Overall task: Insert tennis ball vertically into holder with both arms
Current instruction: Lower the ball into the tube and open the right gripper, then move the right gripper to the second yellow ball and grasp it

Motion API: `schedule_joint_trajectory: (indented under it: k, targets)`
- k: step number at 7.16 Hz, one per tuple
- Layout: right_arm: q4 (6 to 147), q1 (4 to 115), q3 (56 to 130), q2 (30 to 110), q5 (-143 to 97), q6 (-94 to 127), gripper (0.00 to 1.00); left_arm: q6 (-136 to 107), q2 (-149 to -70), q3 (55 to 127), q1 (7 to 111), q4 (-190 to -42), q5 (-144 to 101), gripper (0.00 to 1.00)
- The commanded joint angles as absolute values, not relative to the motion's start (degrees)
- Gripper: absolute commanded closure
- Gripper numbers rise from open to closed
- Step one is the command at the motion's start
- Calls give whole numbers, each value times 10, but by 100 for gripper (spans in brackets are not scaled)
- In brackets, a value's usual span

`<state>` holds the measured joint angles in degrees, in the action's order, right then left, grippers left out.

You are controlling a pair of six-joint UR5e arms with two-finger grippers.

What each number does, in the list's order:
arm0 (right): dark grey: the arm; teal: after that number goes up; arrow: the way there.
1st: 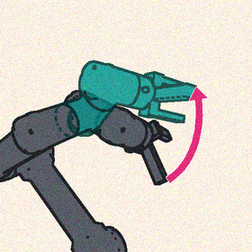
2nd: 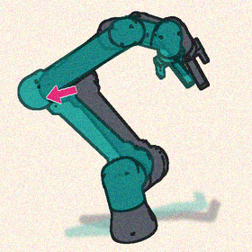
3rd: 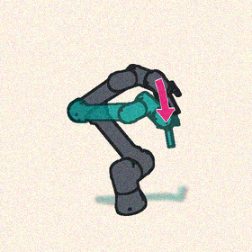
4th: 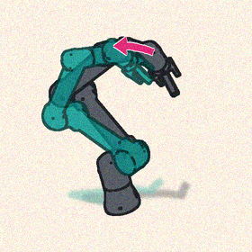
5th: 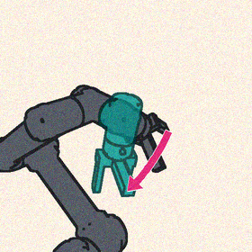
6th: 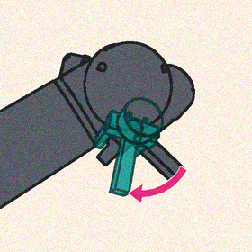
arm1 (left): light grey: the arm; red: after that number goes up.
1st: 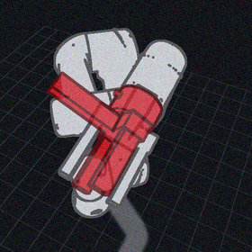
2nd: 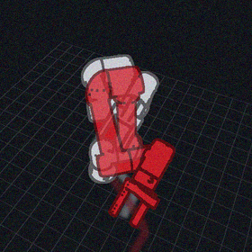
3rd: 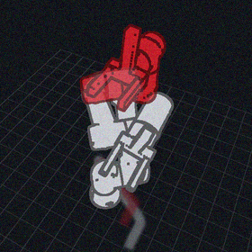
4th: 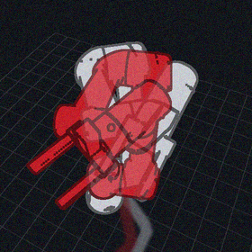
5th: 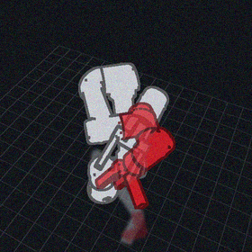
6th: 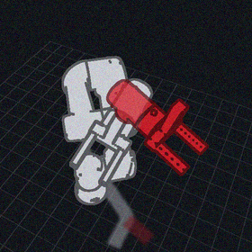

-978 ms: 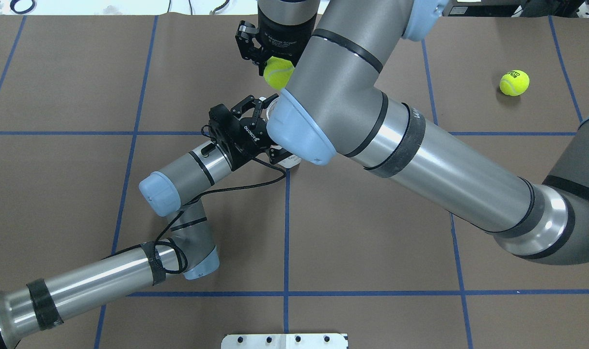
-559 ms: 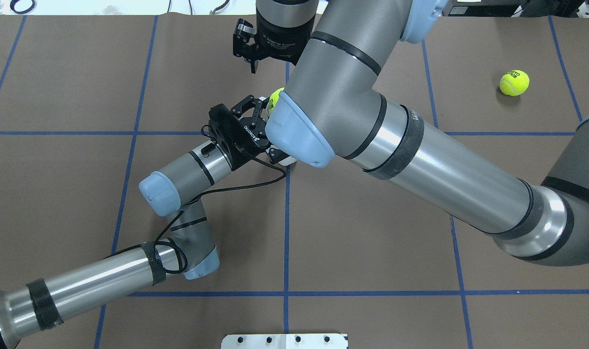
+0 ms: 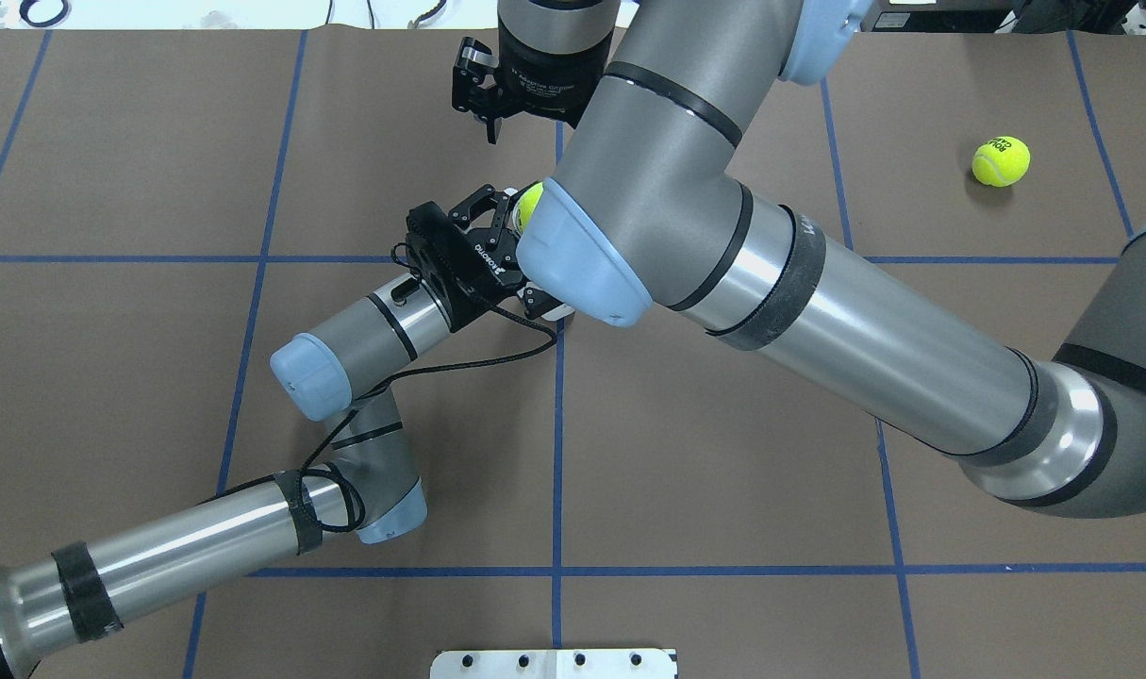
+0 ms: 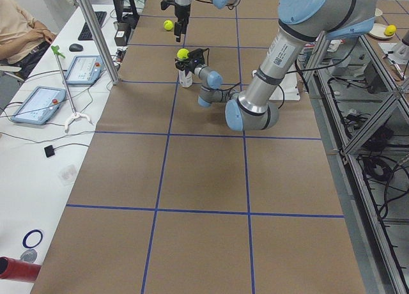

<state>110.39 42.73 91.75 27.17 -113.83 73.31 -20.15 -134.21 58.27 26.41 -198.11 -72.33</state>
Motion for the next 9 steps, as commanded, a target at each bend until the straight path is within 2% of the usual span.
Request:
schedule_joint_trajectory:
  k: [1, 3, 5, 7, 9]
  targets:
    - [1103, 440, 920, 289, -1140, 689, 1, -202, -1341, 583, 265, -1982, -723, 1]
    - [1096, 502, 925, 356, -1143, 537, 1, -201, -1341, 583, 265, -1982, -723, 1]
    - [975, 594, 896, 466, -1190, 381, 1, -202, -1340, 583, 265, -1983, -723, 1]
    - [911, 684, 775, 487, -1247, 196, 1, -202, -1340, 584, 264, -1983, -722, 1]
    - [714, 703, 625, 507, -1251, 181, 1, -203, -1341, 584, 263, -1983, -722, 1]
